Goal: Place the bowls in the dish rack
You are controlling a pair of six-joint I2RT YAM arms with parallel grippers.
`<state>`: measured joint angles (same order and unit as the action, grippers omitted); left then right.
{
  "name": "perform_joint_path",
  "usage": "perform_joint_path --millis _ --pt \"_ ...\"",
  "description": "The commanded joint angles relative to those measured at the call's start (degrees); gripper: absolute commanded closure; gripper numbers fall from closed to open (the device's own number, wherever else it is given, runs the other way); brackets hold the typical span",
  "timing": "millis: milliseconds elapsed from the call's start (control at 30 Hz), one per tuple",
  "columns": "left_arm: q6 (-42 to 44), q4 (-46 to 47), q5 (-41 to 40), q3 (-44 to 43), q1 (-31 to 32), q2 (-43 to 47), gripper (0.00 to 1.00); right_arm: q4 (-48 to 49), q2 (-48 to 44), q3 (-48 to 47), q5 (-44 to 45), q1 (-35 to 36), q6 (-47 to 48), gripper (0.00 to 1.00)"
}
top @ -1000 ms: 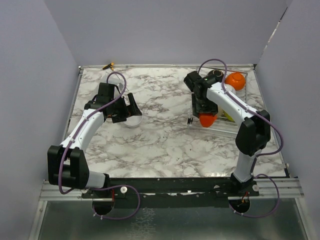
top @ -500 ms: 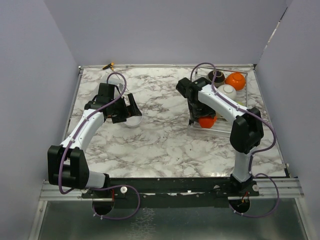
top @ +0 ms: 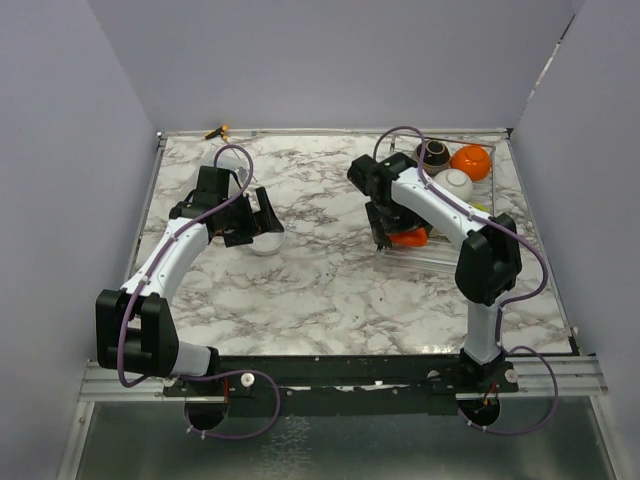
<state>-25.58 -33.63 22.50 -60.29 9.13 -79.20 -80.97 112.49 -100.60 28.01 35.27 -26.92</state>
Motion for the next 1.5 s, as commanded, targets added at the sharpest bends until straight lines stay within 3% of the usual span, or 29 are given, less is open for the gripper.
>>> perform_joint_path --millis 0,467,633,867,967,1200,1467 --pt "0.97 -0.96 -0.26 -0.88 0.05 -0.51 0.01 -1.01 -1.12 -2.86 -2.18 0.42 0.90 0.05" --pt "0.84 -1.09 0.09 -0.90 0.09 -1.03 0.01 5.50 -5.81 -0.71 -6.15 0.42 4.93 0.11" --pt "0.80 -1.18 0.14 -0.80 0.02 -0.92 0.01 10.99 -7.12 1.24 -10.00 0.42 14.03 0.07" --pt "0.62 -1.24 0.64 -1.08 0.02 -1.21 0.01 24.32 -14.69 10.56 -17.17 0.42 35.11 0.04" --pt "0.55 -1.35 0.95 -1.51 0.02 -1.52 0.01 23.71 -15.13 10.55 -16.76 0.42 41.01 0.04" --pt "0.42 -1.70 1.10 -2.42 0.08 -2.20 0.01 28.68 -18.72 16.67 -17.20 0.46 51.08 0.04" --pt "0.19 -1.88 0.85 -2.57 0.08 -2.61 0.01 33.55 -17.75 18.95 -18.03 -0.26 55.77 0.03"
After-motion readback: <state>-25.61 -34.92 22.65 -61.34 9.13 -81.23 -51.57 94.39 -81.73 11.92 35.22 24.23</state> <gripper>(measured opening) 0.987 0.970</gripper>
